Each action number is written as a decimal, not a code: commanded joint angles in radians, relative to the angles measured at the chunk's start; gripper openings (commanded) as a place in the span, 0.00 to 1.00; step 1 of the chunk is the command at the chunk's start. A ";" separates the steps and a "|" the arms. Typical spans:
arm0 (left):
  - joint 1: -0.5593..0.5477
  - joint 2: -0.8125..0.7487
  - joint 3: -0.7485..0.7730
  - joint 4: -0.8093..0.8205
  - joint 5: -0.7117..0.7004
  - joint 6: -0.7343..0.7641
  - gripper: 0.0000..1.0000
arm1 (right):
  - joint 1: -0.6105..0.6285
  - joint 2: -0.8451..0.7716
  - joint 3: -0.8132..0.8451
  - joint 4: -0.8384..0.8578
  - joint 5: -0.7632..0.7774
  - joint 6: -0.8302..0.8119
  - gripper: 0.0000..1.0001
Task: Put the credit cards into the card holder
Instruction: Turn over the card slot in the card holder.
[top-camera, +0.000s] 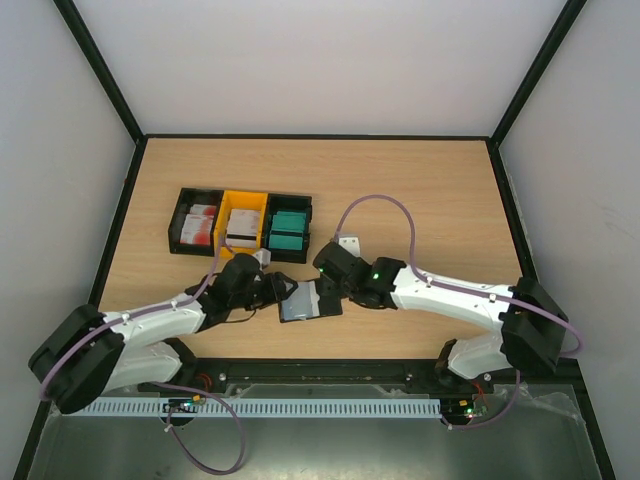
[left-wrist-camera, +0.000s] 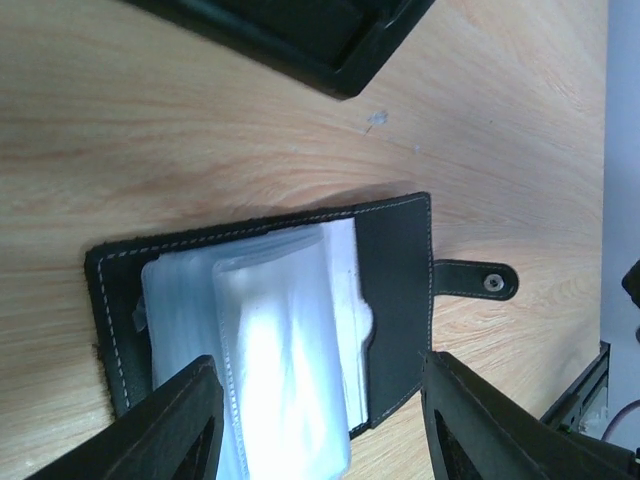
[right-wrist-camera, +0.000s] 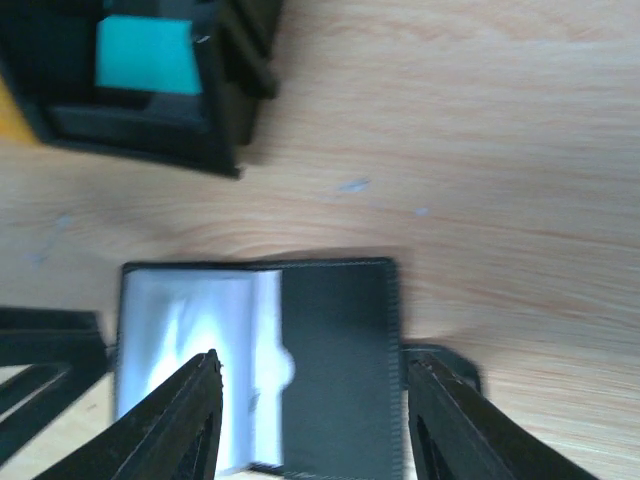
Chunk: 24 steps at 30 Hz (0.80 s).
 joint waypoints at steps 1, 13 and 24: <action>-0.003 0.036 -0.041 0.088 0.056 -0.066 0.55 | -0.003 0.010 -0.055 0.134 -0.190 -0.020 0.47; -0.043 0.152 -0.005 0.141 0.115 -0.040 0.50 | -0.005 0.127 -0.130 0.169 -0.186 0.011 0.32; -0.089 0.235 0.116 0.170 0.155 0.016 0.52 | -0.007 0.043 -0.171 0.140 -0.034 0.110 0.34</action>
